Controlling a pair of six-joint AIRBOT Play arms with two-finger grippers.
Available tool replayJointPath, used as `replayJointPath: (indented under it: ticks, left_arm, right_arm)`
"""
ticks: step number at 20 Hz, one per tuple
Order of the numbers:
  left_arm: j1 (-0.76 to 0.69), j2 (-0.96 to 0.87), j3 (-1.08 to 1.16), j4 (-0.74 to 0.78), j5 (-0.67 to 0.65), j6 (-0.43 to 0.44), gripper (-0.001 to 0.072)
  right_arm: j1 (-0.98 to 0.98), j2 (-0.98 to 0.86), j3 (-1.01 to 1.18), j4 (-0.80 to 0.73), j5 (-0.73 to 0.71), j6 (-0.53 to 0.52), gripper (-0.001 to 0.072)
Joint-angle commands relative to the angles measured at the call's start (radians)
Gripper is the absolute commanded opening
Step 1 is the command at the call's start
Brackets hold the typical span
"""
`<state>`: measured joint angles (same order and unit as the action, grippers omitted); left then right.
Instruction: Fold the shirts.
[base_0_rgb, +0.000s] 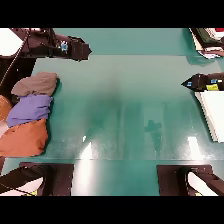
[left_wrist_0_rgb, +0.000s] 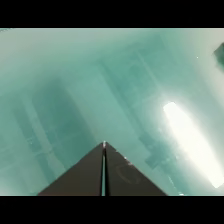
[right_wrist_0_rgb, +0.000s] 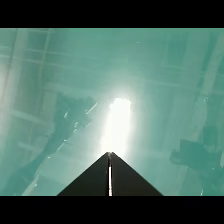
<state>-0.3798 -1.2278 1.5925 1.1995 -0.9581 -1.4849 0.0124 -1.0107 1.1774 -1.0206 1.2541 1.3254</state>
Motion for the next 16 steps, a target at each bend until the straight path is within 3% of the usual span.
replayJointPath:
  ticks: [1, 11, 15, 16]
  left_arm:
    - [0.0, 0.0, 0.0, 0.0, 0.0, 0.0, 0.0028]
    - [0.0, 0.0, 0.0, 0.0, 0.0, 0.0, 0.0028]
    - [0.013, 0.003, 0.001, 0.047, 0.063, 0.014, 0.003]
    - [0.03, 0.007, 0.001, 0.132, 0.041, 0.026, 0.0193]
  right_arm:
    - [0.002, 0.0, 0.0, 0.0, 0.002, 0.0, 0.0016]
    - [0.002, 0.0, 0.0, -0.001, 0.002, 0.0, 0.0015]
    - [0.002, 0.0, 0.0, -0.001, 0.001, 0.0, 0.0016]
    - [0.002, 0.0, 0.0, 0.0, 0.001, 0.0, 0.0016]
